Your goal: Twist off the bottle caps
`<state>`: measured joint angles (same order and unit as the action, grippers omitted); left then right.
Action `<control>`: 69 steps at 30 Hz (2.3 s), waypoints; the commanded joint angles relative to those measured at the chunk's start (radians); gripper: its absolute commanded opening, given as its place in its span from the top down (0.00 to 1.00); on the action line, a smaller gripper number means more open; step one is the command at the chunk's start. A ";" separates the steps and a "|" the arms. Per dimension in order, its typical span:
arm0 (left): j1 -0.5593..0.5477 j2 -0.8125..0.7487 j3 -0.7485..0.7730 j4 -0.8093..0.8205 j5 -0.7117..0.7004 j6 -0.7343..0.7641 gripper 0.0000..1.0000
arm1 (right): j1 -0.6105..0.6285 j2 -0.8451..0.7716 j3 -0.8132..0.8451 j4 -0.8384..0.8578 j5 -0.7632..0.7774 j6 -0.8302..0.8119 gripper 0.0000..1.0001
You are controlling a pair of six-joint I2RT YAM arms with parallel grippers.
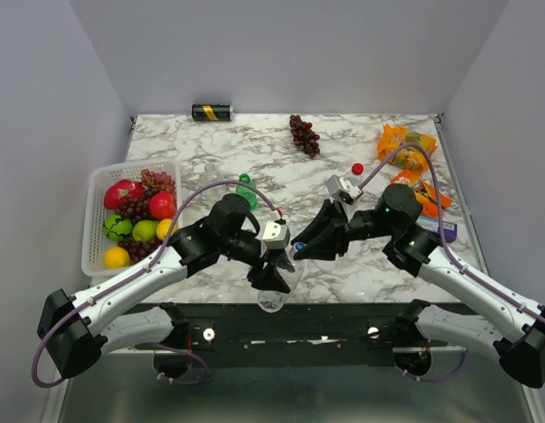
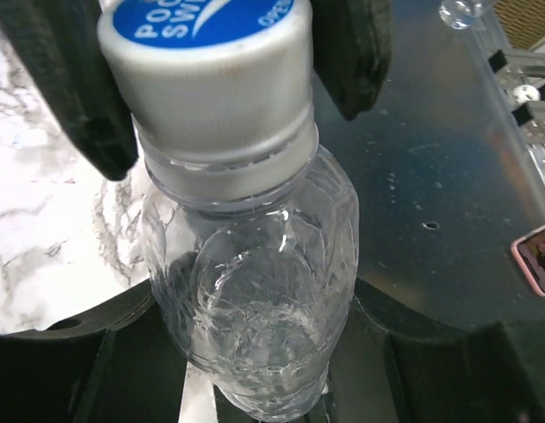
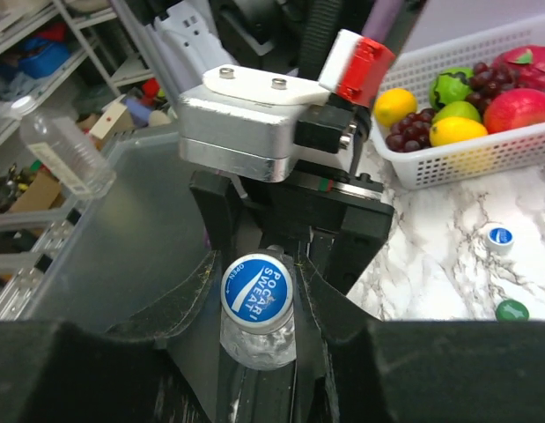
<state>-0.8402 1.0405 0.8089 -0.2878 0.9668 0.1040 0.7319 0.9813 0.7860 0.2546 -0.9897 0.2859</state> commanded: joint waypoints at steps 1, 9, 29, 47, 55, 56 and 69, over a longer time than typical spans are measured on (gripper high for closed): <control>-0.016 0.013 0.038 0.076 0.118 0.014 0.63 | 0.020 0.026 -0.027 -0.020 -0.110 -0.045 0.77; -0.016 -0.002 0.030 0.076 -0.043 0.011 0.67 | 0.020 -0.010 -0.034 -0.017 0.048 -0.027 0.50; -0.023 0.006 0.010 0.067 -0.821 -0.056 0.67 | 0.030 -0.079 -0.037 -0.101 0.708 0.137 0.25; -0.023 0.033 0.016 0.058 -0.872 -0.067 0.67 | 0.058 -0.024 -0.036 -0.069 0.726 0.183 0.41; -0.025 0.036 0.015 0.058 -0.863 -0.069 0.67 | 0.061 0.000 -0.024 -0.048 0.721 0.179 0.41; -0.023 0.036 0.015 0.056 -0.861 -0.069 0.67 | 0.061 0.011 -0.018 -0.051 0.718 0.177 0.41; -0.034 0.056 0.027 0.042 -0.823 -0.061 0.67 | 0.060 0.068 0.039 -0.043 0.727 0.153 0.41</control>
<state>-0.8597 1.0786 0.8097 -0.2337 0.1196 0.0372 0.7864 1.0348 0.7727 0.1802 -0.2844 0.4572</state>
